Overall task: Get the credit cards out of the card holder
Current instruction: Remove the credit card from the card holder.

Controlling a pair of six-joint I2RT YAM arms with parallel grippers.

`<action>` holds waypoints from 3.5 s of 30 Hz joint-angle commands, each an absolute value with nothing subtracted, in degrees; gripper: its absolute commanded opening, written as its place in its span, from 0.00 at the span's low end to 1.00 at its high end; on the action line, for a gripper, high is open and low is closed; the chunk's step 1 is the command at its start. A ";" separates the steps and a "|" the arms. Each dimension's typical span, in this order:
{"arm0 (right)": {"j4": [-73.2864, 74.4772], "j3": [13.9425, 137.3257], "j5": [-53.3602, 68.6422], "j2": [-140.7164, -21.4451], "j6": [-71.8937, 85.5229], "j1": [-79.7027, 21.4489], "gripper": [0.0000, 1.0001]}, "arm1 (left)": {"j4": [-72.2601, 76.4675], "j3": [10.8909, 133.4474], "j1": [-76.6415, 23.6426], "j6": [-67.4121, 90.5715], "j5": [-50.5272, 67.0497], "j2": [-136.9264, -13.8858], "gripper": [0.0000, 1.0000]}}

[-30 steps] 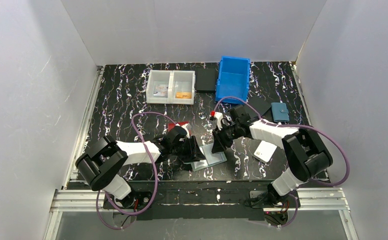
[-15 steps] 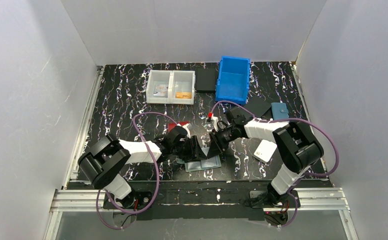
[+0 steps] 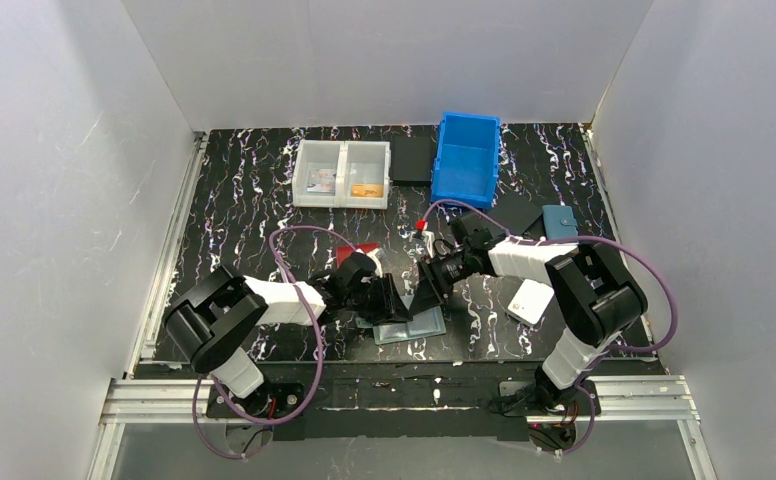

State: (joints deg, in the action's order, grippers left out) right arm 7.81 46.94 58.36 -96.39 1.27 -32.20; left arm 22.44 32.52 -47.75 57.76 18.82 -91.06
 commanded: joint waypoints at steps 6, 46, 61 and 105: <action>10.76 46.32 44.80 -87.78 -3.20 -28.46 0.51 | 20.14 31.04 -47.87 57.76 16.12 -95.61 0.05; 16.28 47.97 52.51 -93.56 -5.48 -27.49 0.20 | 20.53 28.32 -47.85 58.45 14.24 -94.86 0.00; 18.63 51.11 53.46 -93.04 -7.56 -26.96 0.01 | 28.75 20.51 -43.86 63.39 18.21 -86.14 0.14; 21.54 58.61 22.73 -83.71 -3.65 -40.55 0.01 | 20.39 15.34 -38.31 62.48 17.22 -54.18 0.56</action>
